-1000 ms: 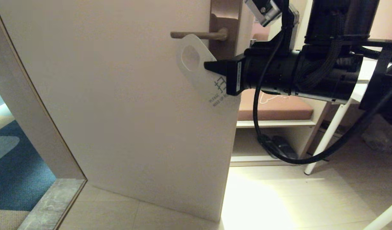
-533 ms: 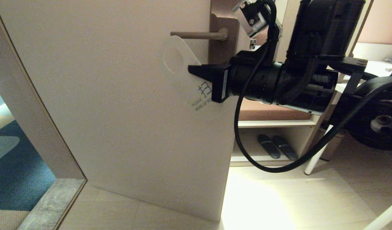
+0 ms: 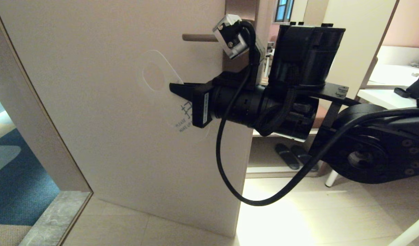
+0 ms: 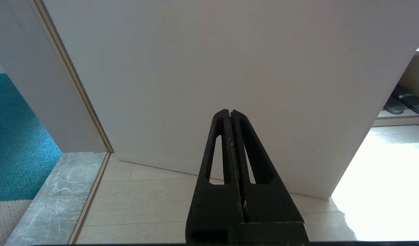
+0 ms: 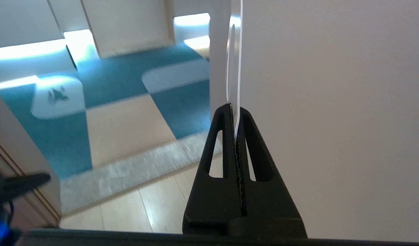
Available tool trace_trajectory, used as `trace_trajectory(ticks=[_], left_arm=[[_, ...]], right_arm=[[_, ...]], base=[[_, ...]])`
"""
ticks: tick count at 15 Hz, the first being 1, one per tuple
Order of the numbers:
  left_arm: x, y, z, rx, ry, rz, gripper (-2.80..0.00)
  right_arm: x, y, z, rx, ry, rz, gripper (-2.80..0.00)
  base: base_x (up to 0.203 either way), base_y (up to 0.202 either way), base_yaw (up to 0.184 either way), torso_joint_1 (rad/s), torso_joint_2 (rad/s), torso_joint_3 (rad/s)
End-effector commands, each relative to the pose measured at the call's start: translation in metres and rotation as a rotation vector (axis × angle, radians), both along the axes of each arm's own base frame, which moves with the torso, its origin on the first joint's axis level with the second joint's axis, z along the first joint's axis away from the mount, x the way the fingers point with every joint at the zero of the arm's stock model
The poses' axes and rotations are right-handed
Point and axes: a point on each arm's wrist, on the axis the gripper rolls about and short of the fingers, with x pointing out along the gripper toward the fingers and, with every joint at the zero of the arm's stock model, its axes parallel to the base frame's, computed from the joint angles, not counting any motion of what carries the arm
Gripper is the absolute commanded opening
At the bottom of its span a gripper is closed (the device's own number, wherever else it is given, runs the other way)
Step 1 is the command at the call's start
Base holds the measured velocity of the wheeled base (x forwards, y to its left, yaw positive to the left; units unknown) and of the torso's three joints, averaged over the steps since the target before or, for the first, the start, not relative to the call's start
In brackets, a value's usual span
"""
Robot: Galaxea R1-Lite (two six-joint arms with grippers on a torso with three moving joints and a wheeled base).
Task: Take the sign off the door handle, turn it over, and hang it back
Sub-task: Hand it to the other hand
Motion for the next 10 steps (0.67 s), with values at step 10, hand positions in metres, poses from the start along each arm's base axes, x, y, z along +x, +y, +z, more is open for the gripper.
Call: trace_trajectory(ticks=[10], left_arm=[[-0.0001, -0.0001, 0.0033, 0.033, -0.026, -0.007, -2.8]], right_arm=[[0.0108, 0.0259, -0.0227, 0.032, -0.006, 0.025, -2.8]], base=[[0.0, 0.0, 0.0, 0.0, 0.0, 0.0]])
